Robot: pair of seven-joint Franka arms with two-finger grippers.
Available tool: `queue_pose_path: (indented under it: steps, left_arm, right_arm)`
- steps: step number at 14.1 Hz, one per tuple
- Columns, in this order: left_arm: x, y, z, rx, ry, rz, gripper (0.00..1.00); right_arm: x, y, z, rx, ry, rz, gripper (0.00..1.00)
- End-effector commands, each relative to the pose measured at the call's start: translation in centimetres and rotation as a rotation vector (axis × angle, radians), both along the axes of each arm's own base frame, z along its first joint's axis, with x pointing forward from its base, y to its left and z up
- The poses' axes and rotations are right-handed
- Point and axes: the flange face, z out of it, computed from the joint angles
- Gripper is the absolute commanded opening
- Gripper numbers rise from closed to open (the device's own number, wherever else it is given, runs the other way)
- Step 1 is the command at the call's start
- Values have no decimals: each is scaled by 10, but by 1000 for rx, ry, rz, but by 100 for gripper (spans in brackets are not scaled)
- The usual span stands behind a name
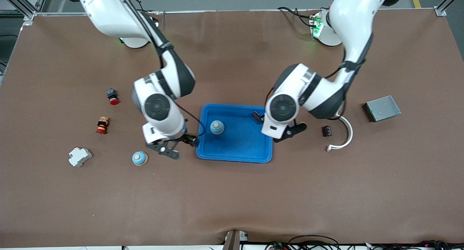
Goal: Place electrolytic capacitor and blue bell in tray
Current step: 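Reach the left gripper to the second capacitor while the right reaches the bell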
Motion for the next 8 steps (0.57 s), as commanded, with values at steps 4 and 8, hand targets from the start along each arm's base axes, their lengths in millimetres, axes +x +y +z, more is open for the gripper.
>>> queue_pose_path:
  steps: [4,8]
  left_arm:
    - [25,132,58,-64,-21,-169,100]
    - [30,173,35,-64,-49,-253,100]
  right_arm:
    - [10,-51,1,9,49,168,100]
    - [18,-88,-2,9,58,213,100]
